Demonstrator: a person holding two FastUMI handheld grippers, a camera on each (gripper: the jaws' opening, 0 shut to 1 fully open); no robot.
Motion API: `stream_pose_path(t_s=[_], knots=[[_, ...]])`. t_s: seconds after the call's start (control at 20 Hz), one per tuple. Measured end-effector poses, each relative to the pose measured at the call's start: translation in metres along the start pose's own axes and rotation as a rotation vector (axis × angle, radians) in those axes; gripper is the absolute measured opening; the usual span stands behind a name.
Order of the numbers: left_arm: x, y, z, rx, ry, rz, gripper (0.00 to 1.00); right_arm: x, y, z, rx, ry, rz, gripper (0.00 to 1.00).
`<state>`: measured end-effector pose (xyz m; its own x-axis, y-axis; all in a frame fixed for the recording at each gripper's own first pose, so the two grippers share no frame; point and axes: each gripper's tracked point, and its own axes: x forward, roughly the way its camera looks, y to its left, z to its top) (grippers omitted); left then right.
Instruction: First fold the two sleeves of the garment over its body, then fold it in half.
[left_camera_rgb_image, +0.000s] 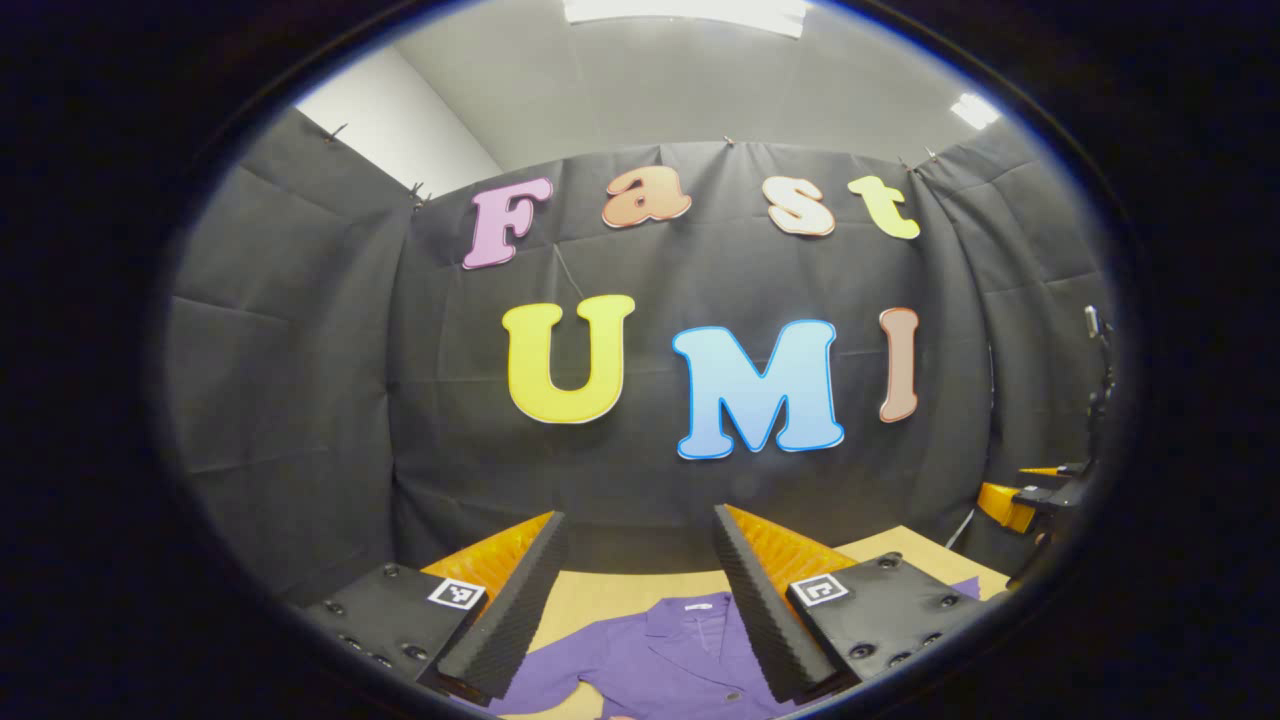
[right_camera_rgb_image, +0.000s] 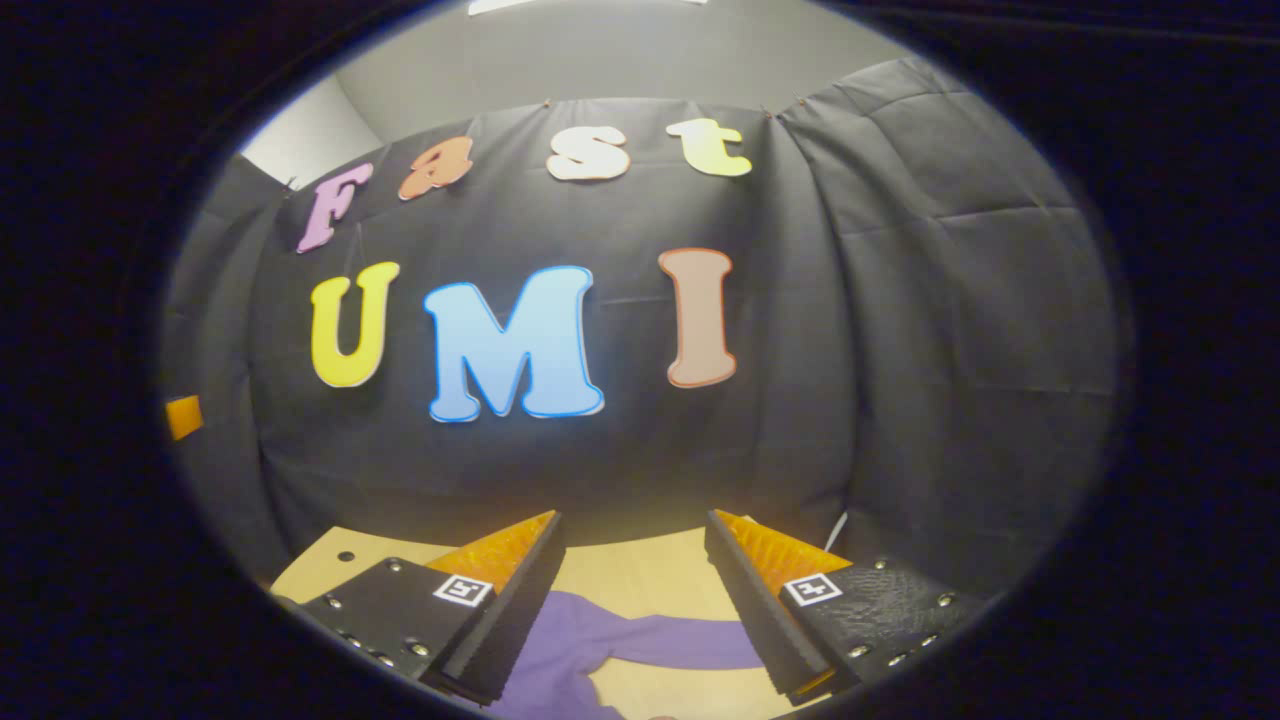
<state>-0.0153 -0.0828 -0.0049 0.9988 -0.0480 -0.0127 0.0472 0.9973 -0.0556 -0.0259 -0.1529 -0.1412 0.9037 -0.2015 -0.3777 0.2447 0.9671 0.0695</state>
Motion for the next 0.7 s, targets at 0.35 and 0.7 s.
stream_pose_path(t_s=[0.35,0.7], knots=[[0.006,0.008,-0.005,0.011,0.016,0.034,0.93,0.039,-0.094,-0.076,0.022,0.178,-0.158,0.92],[0.005,0.030,-0.012,0.024,0.045,0.112,0.93,0.075,-0.147,-0.155,0.027,0.351,-0.230,0.92]])
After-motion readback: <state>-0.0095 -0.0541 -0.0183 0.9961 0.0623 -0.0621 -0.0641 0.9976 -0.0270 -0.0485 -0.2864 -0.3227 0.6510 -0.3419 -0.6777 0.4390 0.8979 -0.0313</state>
